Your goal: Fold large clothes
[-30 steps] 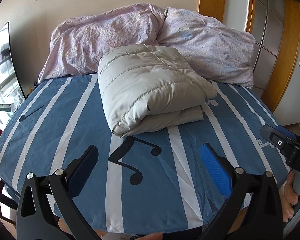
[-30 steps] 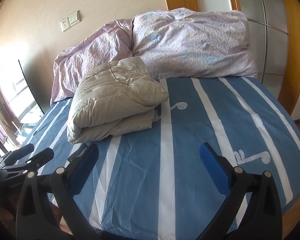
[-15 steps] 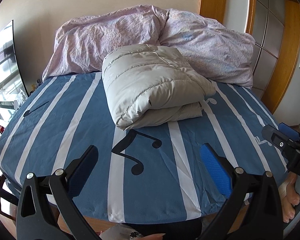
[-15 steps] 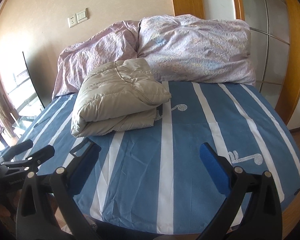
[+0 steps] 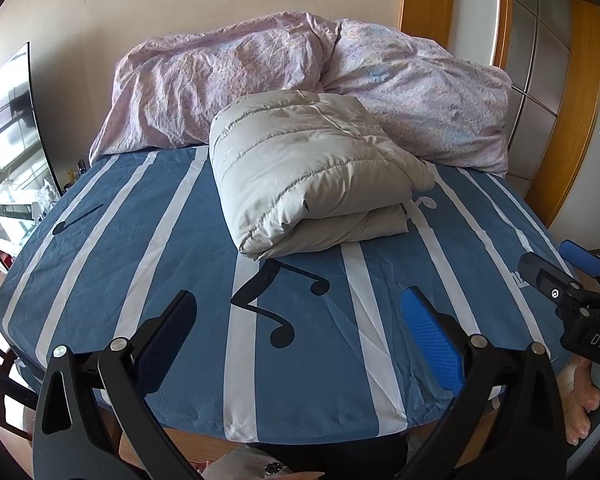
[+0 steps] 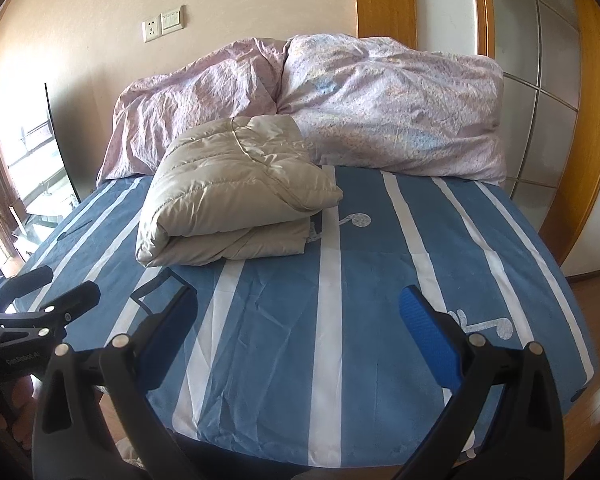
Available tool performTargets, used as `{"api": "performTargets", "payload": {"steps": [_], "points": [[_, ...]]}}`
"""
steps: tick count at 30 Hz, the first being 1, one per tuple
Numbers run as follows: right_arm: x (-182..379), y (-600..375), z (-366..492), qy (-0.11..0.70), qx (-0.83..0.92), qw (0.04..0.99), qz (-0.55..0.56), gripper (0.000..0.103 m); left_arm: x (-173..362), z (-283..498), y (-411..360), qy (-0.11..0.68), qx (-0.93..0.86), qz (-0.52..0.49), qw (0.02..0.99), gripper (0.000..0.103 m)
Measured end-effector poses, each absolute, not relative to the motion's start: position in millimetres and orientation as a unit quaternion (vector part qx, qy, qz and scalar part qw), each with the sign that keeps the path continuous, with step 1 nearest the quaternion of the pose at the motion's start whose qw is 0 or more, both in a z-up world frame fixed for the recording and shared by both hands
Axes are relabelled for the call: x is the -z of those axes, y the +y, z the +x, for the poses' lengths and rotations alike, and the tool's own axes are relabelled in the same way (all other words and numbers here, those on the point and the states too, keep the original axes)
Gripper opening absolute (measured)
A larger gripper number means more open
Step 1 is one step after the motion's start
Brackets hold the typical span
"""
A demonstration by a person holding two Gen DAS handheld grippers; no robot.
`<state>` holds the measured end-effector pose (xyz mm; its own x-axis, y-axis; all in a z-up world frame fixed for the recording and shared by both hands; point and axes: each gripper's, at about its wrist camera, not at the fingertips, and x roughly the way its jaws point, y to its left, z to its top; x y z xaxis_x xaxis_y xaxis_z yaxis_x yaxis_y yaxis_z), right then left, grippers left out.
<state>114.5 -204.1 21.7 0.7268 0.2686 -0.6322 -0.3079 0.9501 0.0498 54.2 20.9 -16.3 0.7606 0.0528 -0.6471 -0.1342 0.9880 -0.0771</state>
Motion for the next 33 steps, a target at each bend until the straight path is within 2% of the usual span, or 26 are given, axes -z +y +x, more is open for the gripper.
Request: {"api": "performTargets", "payload": {"steps": [33], "points": [[-18.0, -212.3, 121.1, 0.341, -0.143, 0.929, -0.028, 0.101, 20.4, 60.8, 10.4, 0.350, -0.021, -0.066, 0.934, 0.102]]}}
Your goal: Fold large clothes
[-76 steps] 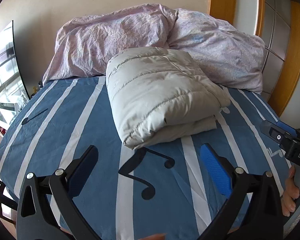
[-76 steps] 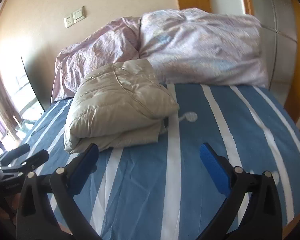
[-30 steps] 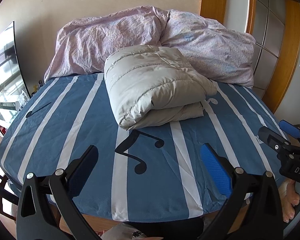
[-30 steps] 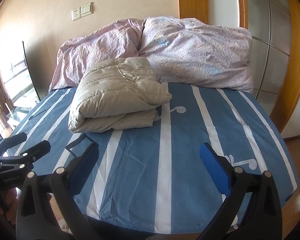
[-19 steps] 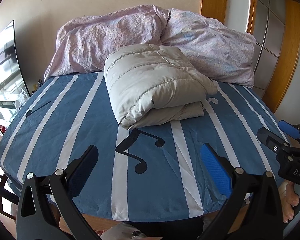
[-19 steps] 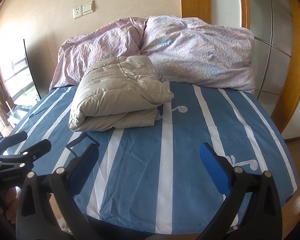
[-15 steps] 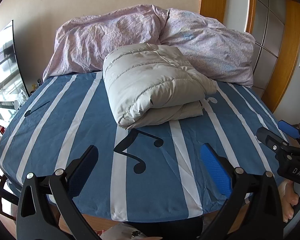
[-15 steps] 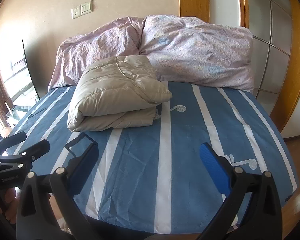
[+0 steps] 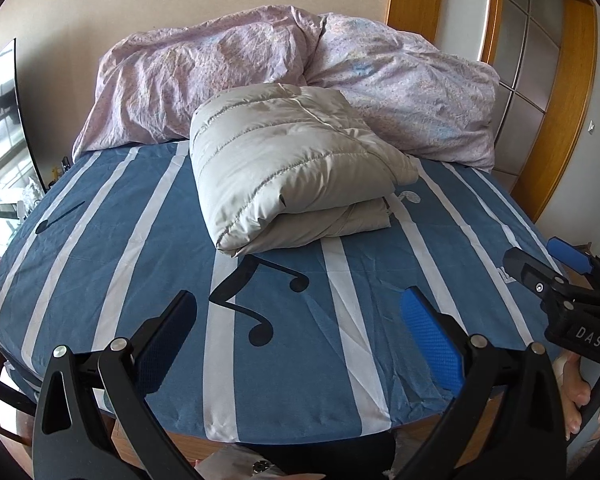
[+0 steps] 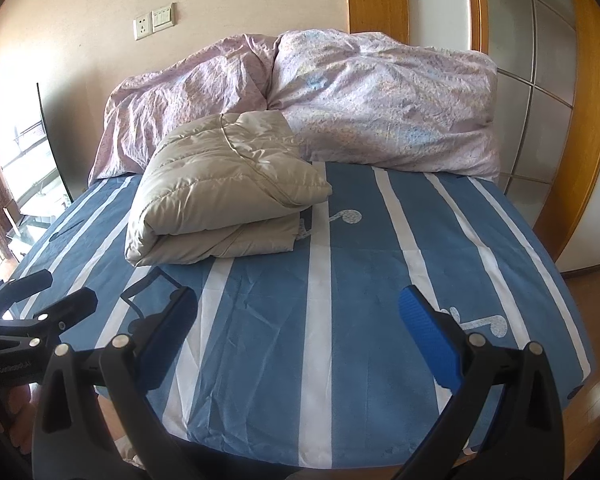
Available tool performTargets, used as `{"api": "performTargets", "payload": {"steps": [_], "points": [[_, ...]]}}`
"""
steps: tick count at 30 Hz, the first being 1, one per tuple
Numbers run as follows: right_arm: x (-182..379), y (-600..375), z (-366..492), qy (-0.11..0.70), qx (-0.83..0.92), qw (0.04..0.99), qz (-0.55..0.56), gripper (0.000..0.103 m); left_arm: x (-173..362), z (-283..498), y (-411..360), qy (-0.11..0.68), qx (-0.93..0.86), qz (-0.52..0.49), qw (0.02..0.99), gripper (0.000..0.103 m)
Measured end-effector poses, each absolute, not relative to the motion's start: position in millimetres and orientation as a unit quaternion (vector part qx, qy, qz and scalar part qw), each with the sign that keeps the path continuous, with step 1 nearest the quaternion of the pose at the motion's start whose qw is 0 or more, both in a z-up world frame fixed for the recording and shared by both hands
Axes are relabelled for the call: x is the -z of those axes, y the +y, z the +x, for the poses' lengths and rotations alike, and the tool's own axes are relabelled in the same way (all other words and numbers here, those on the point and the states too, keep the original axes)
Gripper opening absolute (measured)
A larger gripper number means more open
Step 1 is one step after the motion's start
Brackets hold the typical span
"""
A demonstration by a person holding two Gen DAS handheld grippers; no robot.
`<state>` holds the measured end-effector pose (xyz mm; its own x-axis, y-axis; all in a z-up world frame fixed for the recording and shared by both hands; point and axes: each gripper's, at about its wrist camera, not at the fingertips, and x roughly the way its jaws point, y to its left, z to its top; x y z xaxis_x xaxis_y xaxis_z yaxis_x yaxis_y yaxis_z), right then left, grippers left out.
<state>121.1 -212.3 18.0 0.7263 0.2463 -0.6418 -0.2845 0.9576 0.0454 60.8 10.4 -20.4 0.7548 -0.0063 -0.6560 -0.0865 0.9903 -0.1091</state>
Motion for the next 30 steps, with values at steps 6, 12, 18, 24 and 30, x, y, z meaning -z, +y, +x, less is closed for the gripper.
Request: {"api": "performTargets", "payload": {"steps": [6, 12, 18, 24, 30], "points": [[-18.3, -213.5, 121.6, 0.341, -0.144, 0.928, -0.028, 0.101, 20.1, 60.4, 9.5, 0.348, -0.021, -0.066, 0.935, 0.102], [-18.0, -214.0, 122.4, 0.341, -0.145, 0.928, -0.027, 0.101, 19.7, 60.2, 9.5, 0.349, -0.020, -0.066, 0.935, 0.102], [-18.6, -213.0, 122.2, 0.341, -0.147, 0.928, -0.025, 0.101, 17.8, 59.9, 8.7, 0.347, -0.020, -0.065, 0.936, 0.102], [-18.4, -210.4, 121.4, 0.340, -0.147, 0.928, -0.023, 0.101, 17.4, 59.8, 9.1, 0.347, -0.020, -0.065, 0.936, 0.102], [-18.2, -210.6, 121.8, 0.341, -0.146, 0.929, -0.021, 0.101, 17.5, 59.9, 9.1, 0.347, -0.020, -0.065, 0.936, 0.102]]}}
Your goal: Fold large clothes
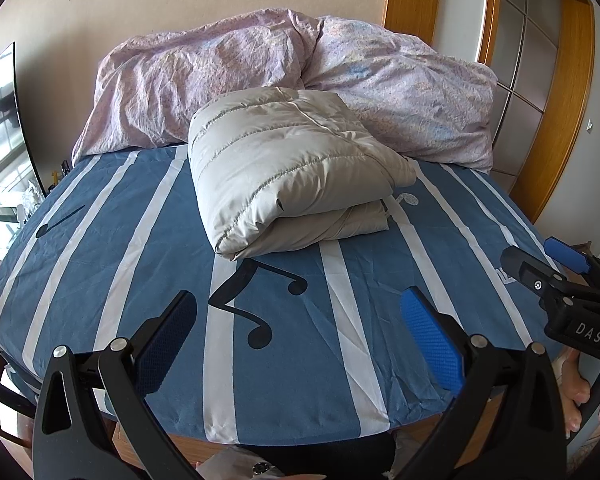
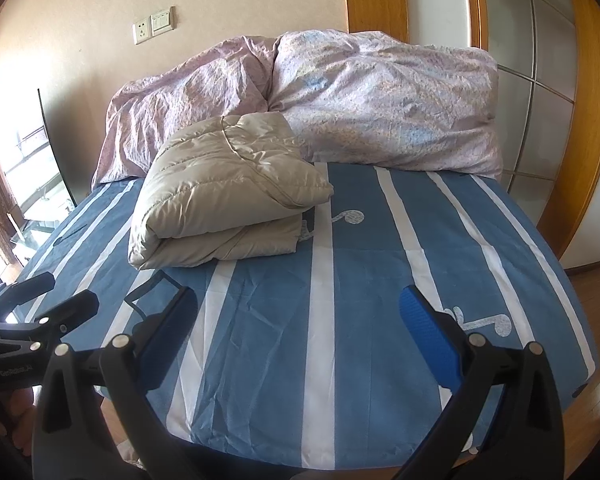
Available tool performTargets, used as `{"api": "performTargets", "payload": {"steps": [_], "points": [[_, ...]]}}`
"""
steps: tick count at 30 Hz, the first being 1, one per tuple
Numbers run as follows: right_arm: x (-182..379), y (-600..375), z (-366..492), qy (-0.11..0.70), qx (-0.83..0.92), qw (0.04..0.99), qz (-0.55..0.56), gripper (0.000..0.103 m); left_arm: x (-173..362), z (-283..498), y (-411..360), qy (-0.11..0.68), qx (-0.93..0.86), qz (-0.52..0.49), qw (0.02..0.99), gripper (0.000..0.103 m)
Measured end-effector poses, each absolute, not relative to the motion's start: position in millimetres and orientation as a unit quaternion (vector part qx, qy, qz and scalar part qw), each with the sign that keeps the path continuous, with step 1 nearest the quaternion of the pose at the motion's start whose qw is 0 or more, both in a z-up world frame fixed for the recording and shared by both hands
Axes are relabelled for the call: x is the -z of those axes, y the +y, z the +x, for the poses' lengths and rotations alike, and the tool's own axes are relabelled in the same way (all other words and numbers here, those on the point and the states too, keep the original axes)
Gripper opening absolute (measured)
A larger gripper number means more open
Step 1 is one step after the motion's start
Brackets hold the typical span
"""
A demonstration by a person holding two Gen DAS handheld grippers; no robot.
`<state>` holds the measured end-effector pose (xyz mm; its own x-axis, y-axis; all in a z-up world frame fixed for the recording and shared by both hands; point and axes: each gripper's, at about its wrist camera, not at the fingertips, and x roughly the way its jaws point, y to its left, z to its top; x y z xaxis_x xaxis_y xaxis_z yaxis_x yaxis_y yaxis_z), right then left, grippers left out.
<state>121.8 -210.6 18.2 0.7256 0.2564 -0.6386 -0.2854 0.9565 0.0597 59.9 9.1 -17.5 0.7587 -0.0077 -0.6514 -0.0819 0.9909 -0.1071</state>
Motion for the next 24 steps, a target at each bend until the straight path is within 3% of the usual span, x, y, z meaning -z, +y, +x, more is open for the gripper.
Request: {"api": "performTargets", "payload": {"steps": [24], "points": [[-20.0, -208.7, 120.0, 0.338, -0.146, 0.930, -0.018, 0.101, 16.9, 60.1, 8.0, 0.345, -0.019, -0.065, 0.936, 0.102]]}}
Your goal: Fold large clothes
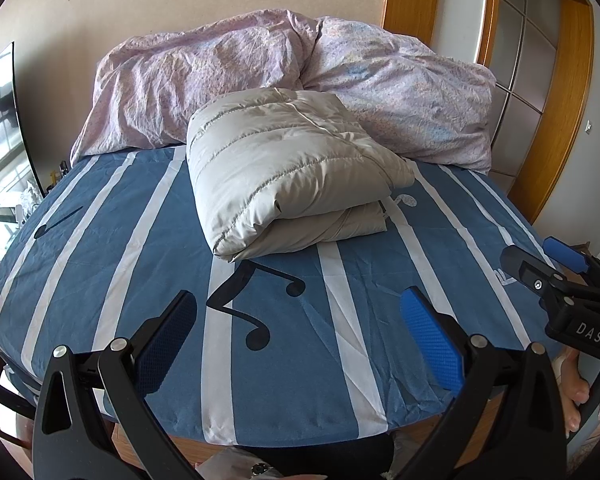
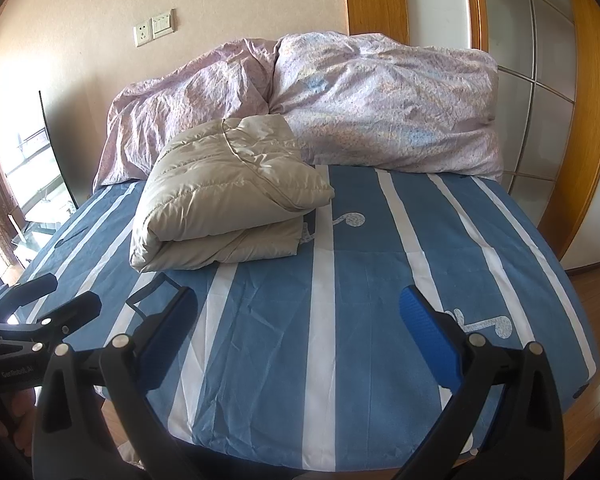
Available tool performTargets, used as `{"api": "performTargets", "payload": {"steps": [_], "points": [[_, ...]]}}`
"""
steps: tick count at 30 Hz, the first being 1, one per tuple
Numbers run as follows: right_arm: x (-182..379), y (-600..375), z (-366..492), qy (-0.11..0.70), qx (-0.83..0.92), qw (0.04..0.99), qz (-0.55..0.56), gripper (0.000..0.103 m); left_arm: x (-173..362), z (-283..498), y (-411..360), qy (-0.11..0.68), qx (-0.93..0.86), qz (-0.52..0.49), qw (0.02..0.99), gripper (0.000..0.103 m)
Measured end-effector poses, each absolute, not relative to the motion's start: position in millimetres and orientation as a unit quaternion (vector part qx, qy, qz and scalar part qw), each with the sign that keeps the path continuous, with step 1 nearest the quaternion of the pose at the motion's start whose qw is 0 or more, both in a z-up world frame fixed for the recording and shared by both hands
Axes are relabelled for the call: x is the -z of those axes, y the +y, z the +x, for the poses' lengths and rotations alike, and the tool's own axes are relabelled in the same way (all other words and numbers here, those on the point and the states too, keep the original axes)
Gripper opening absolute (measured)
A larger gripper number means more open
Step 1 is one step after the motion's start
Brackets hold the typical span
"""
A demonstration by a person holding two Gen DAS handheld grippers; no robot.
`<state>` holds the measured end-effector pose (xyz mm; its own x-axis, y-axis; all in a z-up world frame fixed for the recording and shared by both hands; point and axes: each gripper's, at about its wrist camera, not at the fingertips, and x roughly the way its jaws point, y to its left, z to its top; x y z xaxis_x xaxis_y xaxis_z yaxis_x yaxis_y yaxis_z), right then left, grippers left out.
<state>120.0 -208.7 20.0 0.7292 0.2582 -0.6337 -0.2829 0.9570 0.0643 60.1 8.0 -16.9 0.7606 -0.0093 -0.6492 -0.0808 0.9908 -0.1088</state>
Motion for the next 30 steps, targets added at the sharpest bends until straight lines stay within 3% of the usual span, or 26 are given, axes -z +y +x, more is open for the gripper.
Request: {"api": "performTargets", "payload": {"steps": [30], "points": [[-21.0, -207.3, 120.1, 0.339, -0.145, 0.930, -0.016, 0.101, 14.1, 60.9, 6.5, 0.343, -0.020, -0.064, 0.937, 0.102]]}}
